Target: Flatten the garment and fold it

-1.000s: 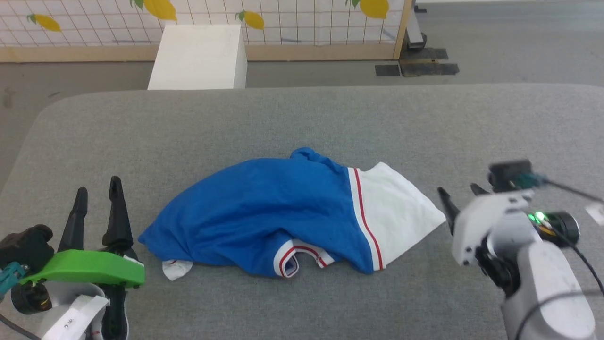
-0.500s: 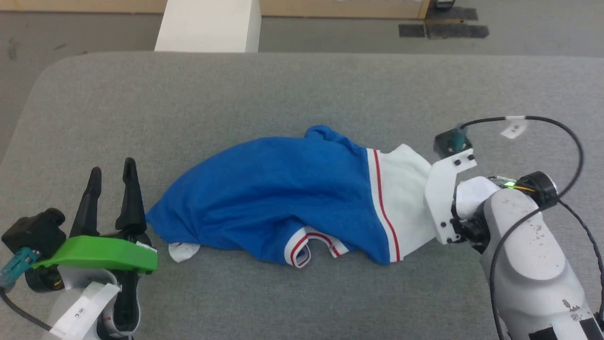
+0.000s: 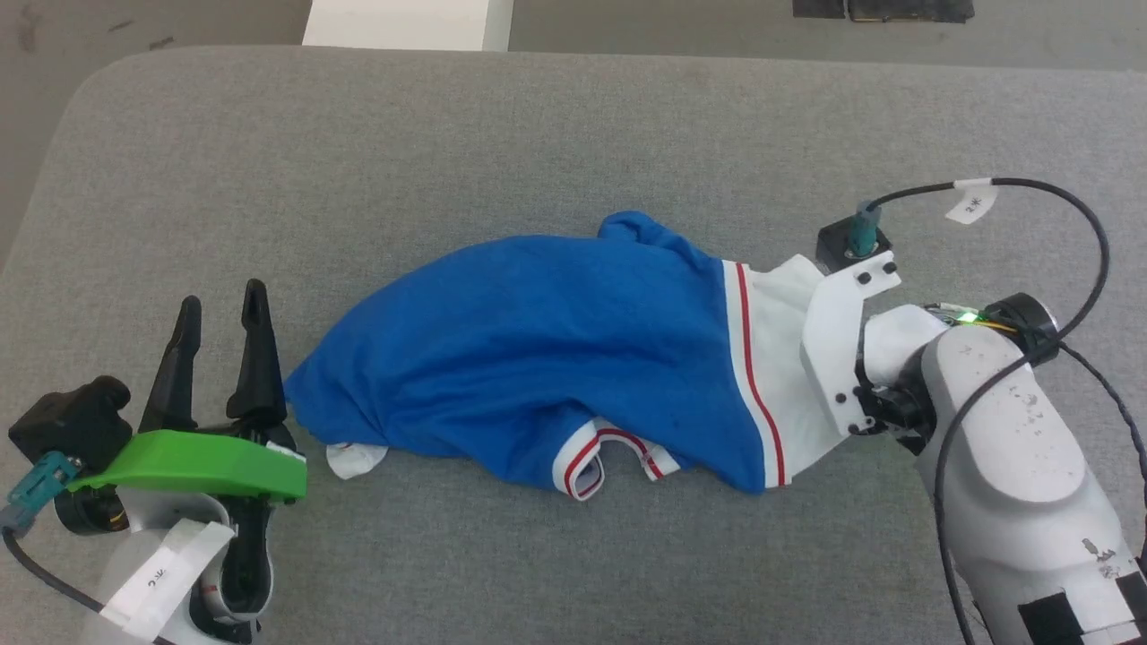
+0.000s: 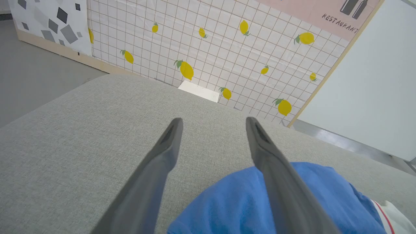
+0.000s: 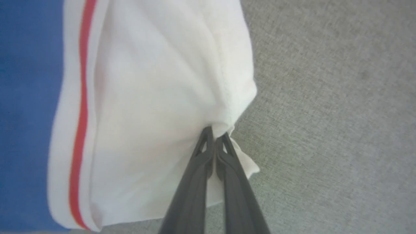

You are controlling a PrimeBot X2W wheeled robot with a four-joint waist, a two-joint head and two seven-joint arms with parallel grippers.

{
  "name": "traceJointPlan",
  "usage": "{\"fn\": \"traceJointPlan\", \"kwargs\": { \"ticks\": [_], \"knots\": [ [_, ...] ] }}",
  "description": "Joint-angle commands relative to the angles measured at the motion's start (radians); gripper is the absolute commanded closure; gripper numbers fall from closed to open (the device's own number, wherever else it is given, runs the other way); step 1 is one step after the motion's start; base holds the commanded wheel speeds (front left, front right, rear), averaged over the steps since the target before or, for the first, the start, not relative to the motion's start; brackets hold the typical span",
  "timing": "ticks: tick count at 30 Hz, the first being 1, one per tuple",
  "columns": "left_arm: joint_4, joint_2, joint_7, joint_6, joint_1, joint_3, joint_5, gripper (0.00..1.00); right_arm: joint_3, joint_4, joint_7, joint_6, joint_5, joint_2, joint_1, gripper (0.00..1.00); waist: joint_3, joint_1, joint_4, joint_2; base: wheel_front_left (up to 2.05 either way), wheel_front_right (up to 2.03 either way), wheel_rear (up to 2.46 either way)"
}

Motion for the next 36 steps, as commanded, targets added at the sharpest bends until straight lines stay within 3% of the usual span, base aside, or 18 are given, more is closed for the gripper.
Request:
{"fn": "traceJointPlan", "kwargs": {
  "ticks": [1, 14, 18, 22, 23, 24, 28, 36],
  "knots": [
    [-0.001, 0.002, 0.0, -0.003, -0.007, -0.001, -0.007, 0.0, -0.035, 0.007, -0.019, -0.002, 0.015, -0.011, 0.024, 1.0, -0.018, 0.0, -0.012, 0.0, 0.0, 0.0, 0.0],
    [-0.018, 0.006, 0.026, 0.009, 0.018, -0.009, -0.019, 0.0, -0.401, -0.087, -0.01, -0.002, -0.08, -0.093, 0.1, 1.0, -0.052, 0.0, -0.034, 0.0, 0.0, 0.0, 0.0],
    [-0.024, 0.006, 0.034, 0.011, 0.018, -0.013, -0.023, 0.0, -0.528, -0.121, 0.02, -0.002, -0.141, -0.079, 0.167, 1.0, -0.048, 0.0, -0.031, 0.0, 0.0, 0.0, 0.0],
    [-0.024, 0.008, 0.039, 0.014, 0.02, -0.013, -0.029, 0.0, -0.608, -0.164, 0.01, -0.002, -0.166, -0.026, 0.203, 1.0, -0.047, 0.0, -0.035, 0.0, 0.0, 0.0, 0.0],
    [-0.023, 0.008, 0.04, 0.015, 0.022, -0.013, -0.03, 0.0, -0.617, -0.178, -0.007, -0.002, -0.167, -0.011, 0.207, 0.89, -0.049, 0.0, -0.037, 0.0, 0.0, 0.0, 0.0],
    [-0.021, 0.008, 0.041, 0.016, 0.024, -0.013, -0.031, 0.0, -0.617, -0.187, -0.026, -0.002, -0.165, -0.004, 0.208, 0.0, -0.052, 0.0, -0.039, 0.0, 0.0, 0.0, 0.0],
    [-0.016, 0.008, 0.046, 0.019, 0.032, -0.018, -0.033, 0.0, -0.631, -0.222, -0.139, -0.002, -0.127, 0.013, 0.194, 0.0, -0.071, 0.0, -0.047, 0.0, 0.0, 0.0, 0.0],
    [-0.003, 0.006, 0.054, 0.028, 0.053, -0.028, -0.033, 0.0, -0.646, -0.309, -0.467, -0.002, -0.024, 0.042, 0.181, 0.0, -0.138, 0.0, -0.06, 0.0, 0.0, 0.0, 0.0]
  ]
}}
